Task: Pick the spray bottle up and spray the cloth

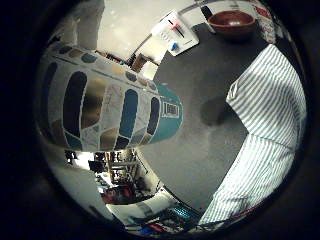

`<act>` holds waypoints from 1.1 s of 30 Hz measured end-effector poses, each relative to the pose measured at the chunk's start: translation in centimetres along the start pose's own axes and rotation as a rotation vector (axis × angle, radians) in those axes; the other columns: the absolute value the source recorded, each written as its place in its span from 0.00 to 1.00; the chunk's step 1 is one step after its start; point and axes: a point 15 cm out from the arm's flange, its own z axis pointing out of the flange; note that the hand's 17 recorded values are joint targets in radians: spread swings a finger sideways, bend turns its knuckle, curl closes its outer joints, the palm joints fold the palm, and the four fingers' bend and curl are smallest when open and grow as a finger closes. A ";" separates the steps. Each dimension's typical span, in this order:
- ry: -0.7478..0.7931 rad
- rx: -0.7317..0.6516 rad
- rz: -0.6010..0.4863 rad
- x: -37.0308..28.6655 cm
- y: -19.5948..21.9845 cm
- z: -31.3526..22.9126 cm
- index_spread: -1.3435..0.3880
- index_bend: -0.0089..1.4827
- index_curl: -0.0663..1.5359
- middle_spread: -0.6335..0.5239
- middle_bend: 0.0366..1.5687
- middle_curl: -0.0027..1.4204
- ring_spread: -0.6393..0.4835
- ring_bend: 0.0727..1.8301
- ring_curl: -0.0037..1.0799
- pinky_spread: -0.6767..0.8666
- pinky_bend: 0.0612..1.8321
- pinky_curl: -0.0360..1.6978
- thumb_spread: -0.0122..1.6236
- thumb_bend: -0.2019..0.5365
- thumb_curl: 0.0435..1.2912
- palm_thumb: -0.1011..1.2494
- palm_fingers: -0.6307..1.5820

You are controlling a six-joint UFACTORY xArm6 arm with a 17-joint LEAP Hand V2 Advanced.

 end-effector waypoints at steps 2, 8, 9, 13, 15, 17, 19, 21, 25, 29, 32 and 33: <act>0.002 -0.008 0.006 0.7 0.4 0.4 0.65 0.80 0.54 0.46 0.90 0.49 0.35 0.70 0.82 0.30 0.54 0.87 0.71 0.26 0.47 0.83 0.79; 0.005 -0.024 0.011 1.7 1.1 1.3 0.65 0.80 0.55 0.46 0.89 0.49 0.35 0.70 0.82 0.30 0.54 0.88 0.71 0.26 0.47 0.83 0.79; 0.004 -0.025 0.012 1.7 1.1 1.3 0.65 0.80 0.55 0.46 0.89 0.49 0.35 0.70 0.82 0.30 0.54 0.88 0.71 0.26 0.47 0.83 0.79; 0.001 -0.035 0.019 2.1 1.4 1.6 0.65 0.80 0.55 0.46 0.89 0.49 0.35 0.70 0.83 0.30 0.54 0.88 0.71 0.25 0.47 0.82 0.79; 0.006 -0.047 0.019 2.6 1.7 1.9 0.65 0.80 0.55 0.46 0.89 0.49 0.34 0.70 0.83 0.30 0.53 0.88 0.70 0.25 0.47 0.81 0.79; 0.013 -0.057 0.011 2.9 1.8 1.9 0.65 0.79 0.55 0.46 0.89 0.49 0.34 0.69 0.83 0.30 0.53 0.88 0.70 0.25 0.47 0.80 0.78; 0.014 -0.060 0.009 3.0 1.9 1.9 0.65 0.79 0.55 0.46 0.89 0.49 0.34 0.69 0.83 0.30 0.53 0.88 0.69 0.25 0.46 0.79 0.78; 0.010 -0.067 0.009 3.0 2.1 2.0 0.65 0.79 0.55 0.46 0.89 0.49 0.34 0.69 0.83 0.30 0.53 0.88 0.68 0.25 0.46 0.78 0.78; 0.005 -0.081 0.019 3.4 2.6 2.5 0.65 0.79 0.55 0.46 0.89 0.49 0.34 0.69 0.84 0.30 0.53 0.88 0.67 0.25 0.47 0.77 0.78; 0.001 -0.093 0.020 3.3 3.1 3.1 0.65 0.79 0.55 0.46 0.89 0.49 0.34 0.68 0.84 0.30 0.52 0.88 0.66 0.25 0.47 0.77 0.79; 0.007 -0.111 0.018 3.6 3.7 3.6 0.65 0.79 0.55 0.46 0.89 0.49 0.34 0.68 0.84 0.30 0.53 0.87 0.65 0.25 0.47 0.77 0.79; 0.012 -0.117 0.017 3.8 3.9 3.7 0.65 0.79 0.55 0.46 0.89 0.49 0.34 0.68 0.84 0.30 0.53 0.87 0.65 0.25 0.47 0.77 0.79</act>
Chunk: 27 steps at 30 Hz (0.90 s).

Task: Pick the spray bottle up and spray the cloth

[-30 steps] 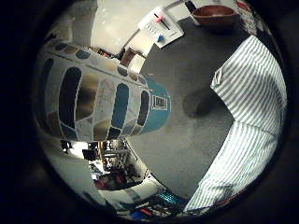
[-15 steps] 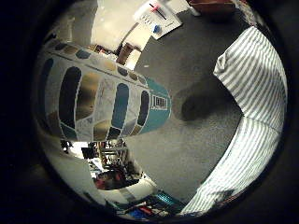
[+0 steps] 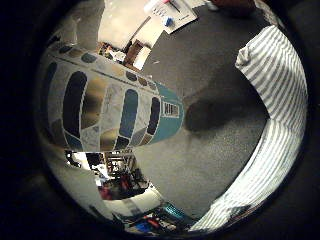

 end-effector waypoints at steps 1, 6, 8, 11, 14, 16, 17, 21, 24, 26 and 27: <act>0.008 -0.006 -0.002 0.3 0.1 0.1 0.65 0.79 0.55 0.46 0.89 0.49 0.34 0.68 0.84 0.30 0.53 0.87 0.65 0.25 0.47 0.78 0.79; 0.017 -0.015 0.011 1.3 0.5 0.5 0.65 0.79 0.55 0.46 0.89 0.49 0.34 0.68 0.84 0.30 0.53 0.87 0.66 0.25 0.47 0.78 0.79; 0.017 -0.021 0.014 1.5 0.8 0.9 0.65 0.79 0.55 0.46 0.89 0.49 0.34 0.68 0.85 0.29 0.53 0.87 0.66 0.25 0.47 0.78 0.79; 0.023 -0.031 0.017 2.0 1.1 1.1 0.65 0.79 0.55 0.46 0.89 0.49 0.34 0.68 0.85 0.29 0.53 0.87 0.65 0.25 0.47 0.79 0.79; 0.028 -0.039 0.021 2.5 1.4 1.3 0.65 0.79 0.55 0.46 0.89 0.49 0.34 0.68 0.85 0.29 0.53 0.87 0.65 0.26 0.47 0.79 0.79; 0.027 -0.042 0.024 2.6 1.5 1.2 0.65 0.79 0.55 0.46 0.89 0.49 0.34 0.68 0.85 0.29 0.53 0.87 0.65 0.25 0.47 0.79 0.79; 0.025 -0.045 0.027 2.7 1.6 1.3 0.65 0.79 0.55 0.46 0.88 0.49 0.34 0.68 0.84 0.29 0.53 0.87 0.65 0.25 0.47 0.79 0.79; 0.043 -0.063 0.024 3.3 2.0 1.1 0.66 0.77 0.53 0.46 0.86 0.48 0.34 0.65 0.82 0.29 0.51 0.85 0.65 0.25 0.47 0.78 0.79; 0.070 -0.084 0.016 3.9 2.3 0.6 0.66 0.73 0.52 0.46 0.83 0.46 0.36 0.66 0.77 0.28 0.49 0.81 0.63 0.24 0.47 0.76 0.80; 0.073 -0.080 0.018 4.0 2.1 0.3 0.65 0.69 0.51 0.46 0.81 0.46 0.37 0.66 0.75 0.28 0.49 0.78 0.62 0.24 0.47 0.74 0.80; 0.074 -0.076 0.021 4.0 2.0 0.1 0.65 0.66 0.50 0.47 0.80 0.45 0.38 0.65 0.72 0.27 0.49 0.76 0.61 0.23 0.47 0.73 0.80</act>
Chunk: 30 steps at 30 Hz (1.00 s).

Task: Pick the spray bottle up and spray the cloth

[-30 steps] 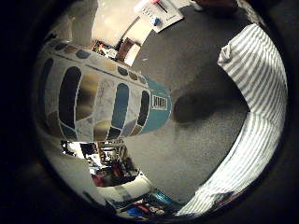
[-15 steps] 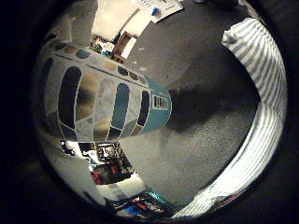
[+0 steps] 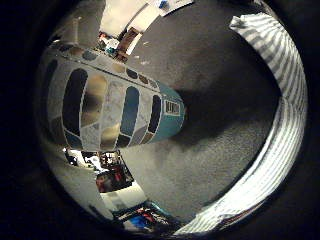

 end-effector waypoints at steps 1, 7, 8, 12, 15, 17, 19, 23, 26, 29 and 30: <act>0.003 0.003 0.005 0.0 -0.1 -0.2 0.64 0.63 0.50 0.47 0.79 0.44 0.38 0.65 0.71 0.26 0.49 0.74 0.61 0.24 0.47 0.72 0.80; 0.053 -0.010 0.027 1.2 0.2 -1.5 0.61 0.32 0.48 0.46 0.64 0.41 0.41 0.65 0.61 0.19 0.48 0.62 0.56 0.24 0.47 0.70 0.67; 0.065 -0.017 0.032 1.4 0.3 -1.7 0.61 0.30 0.48 0.46 0.62 0.41 0.41 0.65 0.62 0.19 0.48 0.61 0.56 0.25 0.47 0.70 0.62; 0.121 -0.059 0.035 2.1 1.1 -2.4 0.59 0.27 0.45 0.47 0.52 0.38 0.47 0.53 0.54 0.25 0.36 0.58 0.64 0.25 0.44 0.69 0.41; 0.154 -0.085 0.035 2.4 1.6 -2.9 0.60 0.27 0.42 0.52 0.42 0.33 0.55 0.43 0.47 0.39 0.29 0.55 0.67 0.24 0.42 0.67 0.30; 0.175 -0.100 0.030 2.5 1.8 -3.4 0.61 0.22 0.38 0.56 0.34 0.30 0.61 0.36 0.40 0.50 0.28 0.51 0.68 0.24 0.41 0.66 0.28; 0.187 -0.107 0.032 2.4 1.9 -4.0 0.63 0.16 0.34 0.63 0.25 0.26 0.68 0.29 0.35 0.59 0.25 0.46 0.69 0.25 0.39 0.65 0.27; 0.181 -0.102 0.040 1.2 1.8 -5.6 0.64 0.12 0.30 0.68 0.17 0.23 0.72 0.21 0.29 0.66 0.21 0.38 0.69 0.25 0.38 0.66 0.27; 0.188 -0.076 0.035 0.9 1.2 -7.2 0.64 0.11 0.27 0.70 0.14 0.22 0.73 0.19 0.27 0.68 0.19 0.34 0.69 0.25 0.37 0.66 0.29; 0.195 -0.045 0.023 0.2 0.6 -9.0 0.64 0.11 0.25 0.71 0.12 0.22 0.74 0.17 0.25 0.68 0.19 0.31 0.69 0.25 0.36 0.66 0.30; 0.199 -0.040 0.020 0.1 0.6 -9.3 0.64 0.11 0.25 0.71 0.11 0.22 0.74 0.16 0.25 0.68 0.19 0.30 0.69 0.25 0.36 0.66 0.30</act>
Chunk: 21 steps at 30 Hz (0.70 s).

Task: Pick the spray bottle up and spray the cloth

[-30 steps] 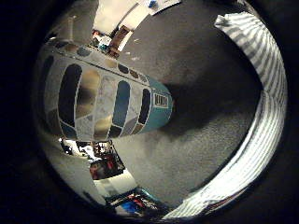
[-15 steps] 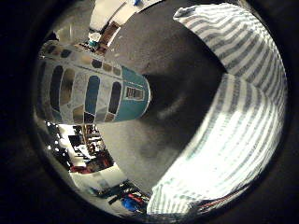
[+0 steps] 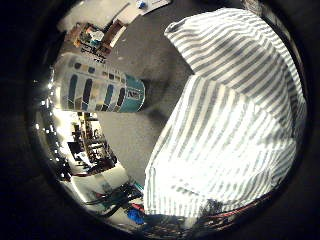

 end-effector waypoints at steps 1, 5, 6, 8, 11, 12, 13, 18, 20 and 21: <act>0.007 0.001 0.000 0.0 0.3 -0.3 0.64 0.12 0.25 0.71 0.11 0.22 0.74 0.16 0.25 0.68 0.18 0.30 0.69 0.25 0.36 0.66 0.30; 0.073 0.015 -0.037 -0.5 0.5 -3.4 0.65 0.12 0.24 0.72 0.10 0.22 0.75 0.15 0.24 0.68 0.18 0.27 0.69 0.25 0.35 0.67 0.31; 0.087 0.020 -0.041 -0.6 0.6 -4.2 0.65 0.12 0.24 0.72 0.10 0.22 0.75 0.15 0.24 0.69 0.18 0.26 0.69 0.24 0.35 0.66 0.31; 0.099 0.033 -0.038 -0.5 1.0 -5.7 0.65 0.12 0.24 0.72 0.10 0.22 0.75 0.14 0.24 0.69 0.18 0.26 0.69 0.24 0.34 0.65 0.31; 0.092 0.042 -0.039 -1.2 1.8 -8.3 0.64 0.12 0.24 0.72 0.09 0.21 0.75 0.13 0.24 0.69 0.18 0.25 0.69 0.24 0.34 0.63 0.31; 0.092 0.053 -0.036 -1.3 1.9 -9.4 0.64 0.12 0.24 0.72 0.09 0.21 0.75 0.13 0.24 0.69 0.18 0.24 0.69 0.24 0.34 0.63 0.31; 0.103 0.060 -0.036 -1.1 2.0 -10.4 0.64 0.12 0.24 0.72 0.09 0.21 0.76 0.13 0.24 0.69 0.18 0.24 0.69 0.24 0.34 0.63 0.31; 0.174 0.090 -0.022 0.8 3.5 -14.3 0.63 0.12 0.24 0.73 0.09 0.20 0.76 0.12 0.24 0.69 0.18 0.23 0.69 0.25 0.33 0.62 0.31; 0.190 0.109 -0.013 1.2 4.3 -15.7 0.63 0.13 0.24 0.73 0.09 0.20 0.76 0.12 0.24 0.69 0.18 0.22 0.69 0.25 0.32 0.62 0.31; 0.196 0.118 -0.008 1.4 4.7 -16.3 0.63 0.12 0.24 0.73 0.09 0.20 0.76 0.12 0.23 0.69 0.18 0.22 0.69 0.25 0.32 0.62 0.31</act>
